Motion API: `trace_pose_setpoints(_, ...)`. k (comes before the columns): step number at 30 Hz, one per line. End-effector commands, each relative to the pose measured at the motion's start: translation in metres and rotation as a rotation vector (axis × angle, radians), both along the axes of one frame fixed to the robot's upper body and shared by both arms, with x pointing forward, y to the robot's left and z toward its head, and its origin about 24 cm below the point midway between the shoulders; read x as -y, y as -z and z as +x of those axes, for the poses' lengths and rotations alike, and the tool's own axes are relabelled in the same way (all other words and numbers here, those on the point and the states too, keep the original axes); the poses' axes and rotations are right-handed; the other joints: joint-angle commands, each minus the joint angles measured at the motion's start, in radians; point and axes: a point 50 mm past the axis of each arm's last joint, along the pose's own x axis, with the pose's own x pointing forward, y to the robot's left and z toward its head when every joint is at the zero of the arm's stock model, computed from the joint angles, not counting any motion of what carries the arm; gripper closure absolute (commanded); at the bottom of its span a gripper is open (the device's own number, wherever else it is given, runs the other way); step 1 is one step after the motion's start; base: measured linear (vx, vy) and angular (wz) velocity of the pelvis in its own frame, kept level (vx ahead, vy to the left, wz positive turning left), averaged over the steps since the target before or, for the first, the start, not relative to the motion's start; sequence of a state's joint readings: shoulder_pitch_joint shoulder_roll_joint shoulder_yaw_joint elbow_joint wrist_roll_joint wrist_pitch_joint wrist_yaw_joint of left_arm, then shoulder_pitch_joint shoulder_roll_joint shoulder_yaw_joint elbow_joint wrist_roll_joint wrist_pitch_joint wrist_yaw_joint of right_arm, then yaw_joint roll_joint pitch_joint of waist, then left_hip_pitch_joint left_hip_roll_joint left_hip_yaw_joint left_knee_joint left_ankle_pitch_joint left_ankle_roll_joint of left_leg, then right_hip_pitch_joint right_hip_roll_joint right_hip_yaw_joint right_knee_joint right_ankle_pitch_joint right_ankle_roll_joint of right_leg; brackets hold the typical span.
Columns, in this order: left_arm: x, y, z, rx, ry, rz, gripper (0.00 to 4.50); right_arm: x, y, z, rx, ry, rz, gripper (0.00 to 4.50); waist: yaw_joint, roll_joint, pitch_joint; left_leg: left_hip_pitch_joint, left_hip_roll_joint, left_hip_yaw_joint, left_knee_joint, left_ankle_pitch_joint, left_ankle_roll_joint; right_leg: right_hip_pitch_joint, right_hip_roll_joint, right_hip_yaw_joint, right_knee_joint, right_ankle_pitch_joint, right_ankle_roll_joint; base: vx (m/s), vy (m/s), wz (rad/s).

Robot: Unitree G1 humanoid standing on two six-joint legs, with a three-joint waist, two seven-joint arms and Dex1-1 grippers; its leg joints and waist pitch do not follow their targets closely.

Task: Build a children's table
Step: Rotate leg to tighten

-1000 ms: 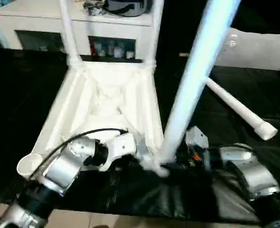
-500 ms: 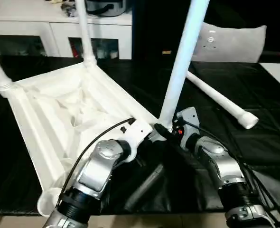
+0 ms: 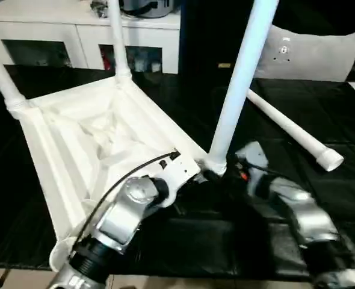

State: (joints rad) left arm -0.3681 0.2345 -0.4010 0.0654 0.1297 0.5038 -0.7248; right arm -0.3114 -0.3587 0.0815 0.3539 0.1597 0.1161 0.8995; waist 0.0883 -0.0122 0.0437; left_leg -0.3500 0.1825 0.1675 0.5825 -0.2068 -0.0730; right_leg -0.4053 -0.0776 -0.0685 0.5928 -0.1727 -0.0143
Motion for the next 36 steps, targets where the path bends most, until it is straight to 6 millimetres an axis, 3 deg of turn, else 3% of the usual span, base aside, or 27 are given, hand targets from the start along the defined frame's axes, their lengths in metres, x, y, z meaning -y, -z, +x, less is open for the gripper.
trace_pose_setpoints(1, -0.002, 0.006, -0.005, -0.025, 0.115, 0.032, 4.50, -0.007, -0.012, -0.005, 0.038, -0.153, 0.013, 0.06, 0.004, -0.004, -0.047, -0.008, 0.041, -0.010, -0.070, -0.197, 0.092, 0.053, -0.064, 0.043, -0.082, -0.323, -0.165, 0.000, 0.000, 0.00)
trace_pose_setpoints(7, -0.019, 0.009, -0.014, -0.084, 0.327, 0.074, 4.50, 0.002, -0.019, -0.008, 0.039, -0.302, -0.051, 0.06, 0.006, -0.001, -0.046, 0.001, 0.047, -0.010, -0.073, -0.223, 0.072, 0.046, -0.066, 0.045, -0.081, -0.339, -0.177, 0.000, 0.000, 0.00)
trace_pose_setpoints(11, -0.030, 0.007, -0.020, -0.133, 0.468, 0.108, 4.50, 0.002, -0.021, -0.008, 0.047, -0.387, -0.095, 0.06, 0.012, 0.000, -0.049, 0.004, 0.049, -0.008, -0.072, -0.199, 0.066, 0.046, -0.065, 0.048, -0.069, -0.262, -0.205, 0.000, 0.000, 0.00)
trace_pose_setpoints(12, -0.032, 0.007, -0.020, -0.137, 0.492, 0.114, 4.50, 0.002, -0.022, -0.009, 0.042, -0.409, -0.098, 0.06, 0.015, -0.005, -0.050, 0.002, 0.048, -0.007, -0.071, -0.190, 0.068, 0.049, -0.065, 0.047, -0.067, -0.248, -0.209, 0.000, 0.000, 0.00)
trace_pose_setpoints(16, -0.039, 0.005, -0.016, -0.142, 0.550, 0.159, 4.50, -0.004, -0.020, -0.014, 0.006, -0.514, -0.109, 0.06, 0.023, -0.002, -0.050, 0.002, 0.047, -0.006, -0.070, -0.179, 0.071, 0.050, -0.065, 0.047, -0.065, -0.232, -0.213, 0.000, 0.000, 0.00)
trace_pose_setpoints(18, -0.040, 0.005, -0.014, -0.139, 0.563, 0.170, 4.50, -0.005, -0.019, -0.015, 0.001, -0.527, -0.109, 0.43, 0.024, -0.007, -0.050, -0.001, 0.048, -0.008, -0.071, -0.174, 0.068, 0.053, -0.067, 0.047, -0.061, -0.229, -0.212, 0.000, 0.000, 0.00)
trace_pose_setpoints(20, -0.041, 0.005, -0.013, -0.138, 0.573, 0.176, 4.50, -0.006, -0.019, -0.015, -0.004, -0.539, -0.109, 0.43, 0.023, -0.006, -0.050, 0.000, 0.049, -0.008, -0.072, -0.181, 0.060, 0.053, -0.070, 0.048, -0.063, -0.255, -0.206, 0.000, 0.000, 0.00)
trace_pose_setpoints(22, -0.040, 0.004, -0.012, -0.137, 0.583, 0.177, 4.50, -0.007, -0.018, -0.016, -0.011, -0.560, -0.109, 0.79, 0.023, -0.008, -0.050, 0.001, 0.049, -0.007, -0.071, -0.183, 0.059, 0.053, -0.070, 0.048, -0.065, -0.273, -0.202, 0.000, 0.000, 0.00)
trace_pose_setpoints(30, -0.040, 0.006, -0.012, -0.142, 0.607, 0.168, 4.50, -0.011, -0.016, -0.019, -0.035, -0.588, -0.099, 1.42, 0.026, -0.010, -0.054, 0.000, 0.049, -0.005, -0.068, -0.150, 0.063, 0.054, -0.069, 0.048, -0.058, -0.220, -0.215, 0.000, 0.000, 0.00)
trace_pose_setpoints(36, -0.041, 0.007, -0.014, -0.152, 0.603, 0.151, 4.50, -0.013, -0.013, -0.021, -0.075, -0.599, -0.065, 1.83, 0.028, -0.009, -0.054, 0.002, 0.050, -0.006, -0.069, -0.165, 0.057, 0.054, -0.070, 0.048, -0.061, -0.259, -0.204, 0.000, 0.000, 0.00)
